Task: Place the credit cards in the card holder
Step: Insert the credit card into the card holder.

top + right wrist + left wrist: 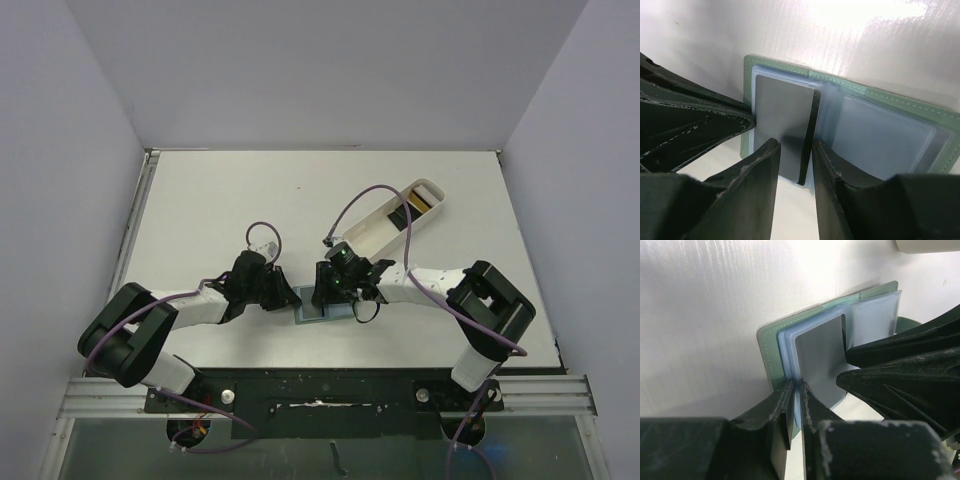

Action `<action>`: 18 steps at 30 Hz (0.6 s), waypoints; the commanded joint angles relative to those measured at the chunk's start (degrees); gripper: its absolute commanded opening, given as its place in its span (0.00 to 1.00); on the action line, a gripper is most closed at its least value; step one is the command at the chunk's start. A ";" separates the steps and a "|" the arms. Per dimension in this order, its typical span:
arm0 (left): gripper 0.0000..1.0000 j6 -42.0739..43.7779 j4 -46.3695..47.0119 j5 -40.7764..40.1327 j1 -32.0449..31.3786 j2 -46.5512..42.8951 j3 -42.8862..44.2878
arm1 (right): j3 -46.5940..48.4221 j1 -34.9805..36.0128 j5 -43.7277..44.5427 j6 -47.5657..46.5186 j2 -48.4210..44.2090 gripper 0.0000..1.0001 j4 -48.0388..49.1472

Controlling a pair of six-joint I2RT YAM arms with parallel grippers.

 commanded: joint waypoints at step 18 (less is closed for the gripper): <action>0.61 3.41 -11.23 -3.70 -0.08 -14.20 5.37 | 7.94 -6.22 9.03 -14.72 -10.88 0.54 -11.46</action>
